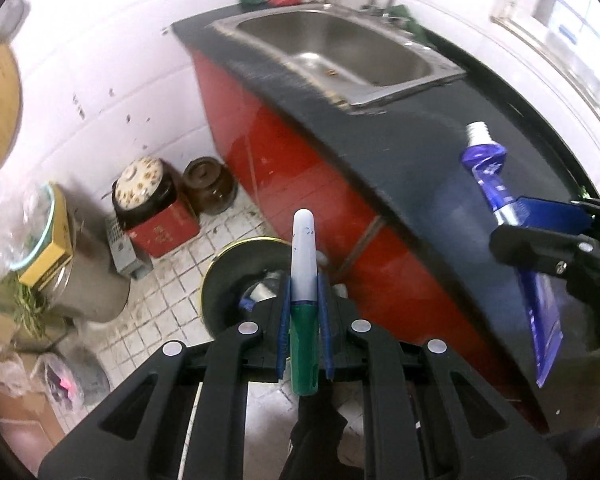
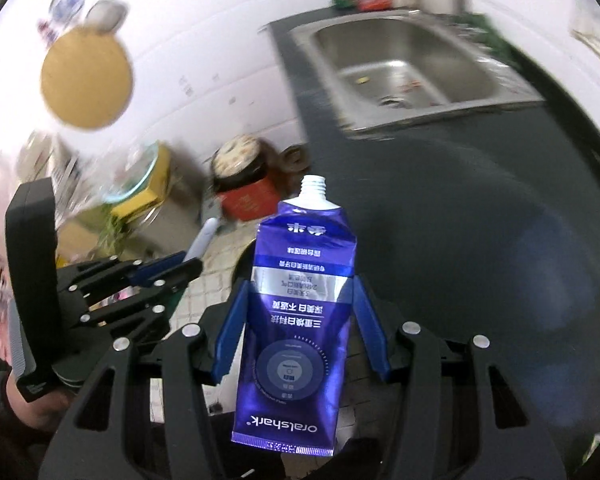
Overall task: Collect trash
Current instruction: 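Carry marker and toothpaste tube to the black bin and open both tools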
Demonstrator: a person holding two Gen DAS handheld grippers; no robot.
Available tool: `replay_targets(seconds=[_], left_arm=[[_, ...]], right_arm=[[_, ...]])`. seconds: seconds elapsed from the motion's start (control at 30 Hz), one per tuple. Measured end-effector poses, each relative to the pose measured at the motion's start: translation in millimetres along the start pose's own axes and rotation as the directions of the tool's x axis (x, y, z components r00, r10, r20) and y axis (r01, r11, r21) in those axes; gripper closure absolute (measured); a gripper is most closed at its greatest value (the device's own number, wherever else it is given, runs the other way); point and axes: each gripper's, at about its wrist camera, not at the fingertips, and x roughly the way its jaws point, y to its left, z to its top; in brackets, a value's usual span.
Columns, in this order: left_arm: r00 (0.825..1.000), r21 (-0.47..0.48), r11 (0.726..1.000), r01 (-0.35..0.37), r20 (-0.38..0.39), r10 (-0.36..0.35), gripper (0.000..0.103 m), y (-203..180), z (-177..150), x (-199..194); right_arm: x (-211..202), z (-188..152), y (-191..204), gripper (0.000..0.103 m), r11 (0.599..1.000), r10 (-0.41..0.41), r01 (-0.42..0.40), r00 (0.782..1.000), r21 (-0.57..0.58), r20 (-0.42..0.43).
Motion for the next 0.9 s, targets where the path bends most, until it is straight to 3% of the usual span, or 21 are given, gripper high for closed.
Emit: replay_targets(seconds=[0.2, 0.4, 0.8, 0.87, 0.9], left_arm=[[0.999, -0.078, 0.996, 0.037, -0.01, -0.038, 0.09, 41, -1, 28], [0.998, -0.095, 0.994, 0.046, -0.031, -0.049, 0.09, 66, 0, 51], [0.997, -0.106, 0.992, 0.068, -0.035, -0.072, 0.09, 79, 5, 60], [0.997, -0.109, 0.992, 0.067, -0.042, -0.071, 0.087, 82, 5, 61], [0.996, -0.115, 0.991, 0.064, -0.05, -0.07, 0.078, 84, 4, 63]], right_arm=[[51, 23, 30, 0.05, 0.998, 0.053, -0.055, 0.995, -0.028, -0.082], [89, 38, 40, 0.05, 0.998, 0.043, -0.049, 0.989, -0.042, -0.139], [112, 55, 54, 0.049, 0.997, 0.025, -0.036, 0.988, -0.065, -0.153], [112, 55, 54, 0.044, 0.998, 0.017, -0.028, 0.987, -0.063, -0.161], [113, 56, 54, 0.04, 0.998, 0.023, -0.034, 0.986, -0.058, -0.167]])
